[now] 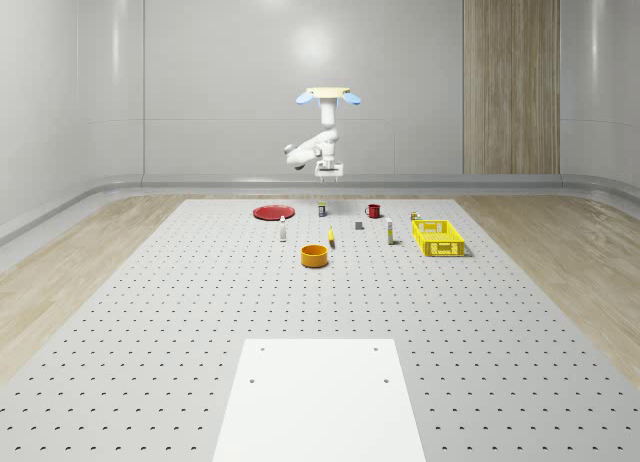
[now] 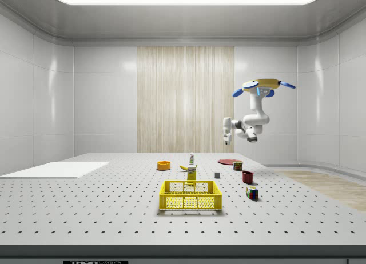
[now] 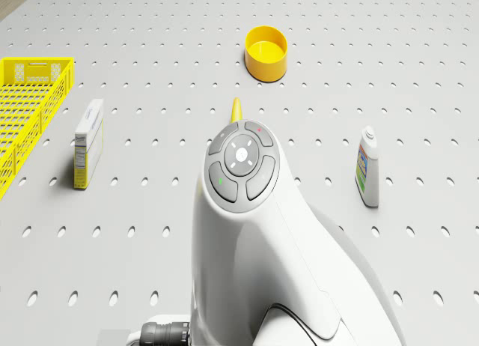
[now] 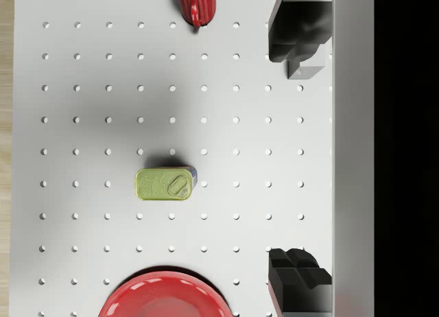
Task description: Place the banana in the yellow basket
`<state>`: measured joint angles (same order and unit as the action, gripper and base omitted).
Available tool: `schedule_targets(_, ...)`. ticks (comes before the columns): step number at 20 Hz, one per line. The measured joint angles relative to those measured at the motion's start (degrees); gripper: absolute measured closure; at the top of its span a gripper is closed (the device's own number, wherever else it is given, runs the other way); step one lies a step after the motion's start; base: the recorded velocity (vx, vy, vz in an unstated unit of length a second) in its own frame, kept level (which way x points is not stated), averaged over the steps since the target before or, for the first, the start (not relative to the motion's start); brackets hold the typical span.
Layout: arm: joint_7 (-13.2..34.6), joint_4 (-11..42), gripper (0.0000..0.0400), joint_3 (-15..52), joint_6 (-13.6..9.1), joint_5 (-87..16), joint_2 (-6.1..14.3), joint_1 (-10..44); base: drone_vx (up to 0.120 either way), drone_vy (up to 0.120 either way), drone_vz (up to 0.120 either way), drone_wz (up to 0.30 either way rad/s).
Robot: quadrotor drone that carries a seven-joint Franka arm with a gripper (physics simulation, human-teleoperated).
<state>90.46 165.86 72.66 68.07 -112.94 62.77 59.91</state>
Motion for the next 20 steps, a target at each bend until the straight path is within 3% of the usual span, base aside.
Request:
schedule_targets(4,0.6,-0.1,0.0000,0.5,1.0,0.6,1.3,0.7,0.120,0.000,-0.100,0.000)
schedule_targets(15,1.7,-0.3,0.0000,1.6,3.8,2.2,4.5,1.9,0.120,0.000,0.000,0.000)
schedule_targets(20,2.2,-0.4,0.0000,2.1,5.0,3.0,5.9,2.4,0.120,0.000,-0.120,0.000)
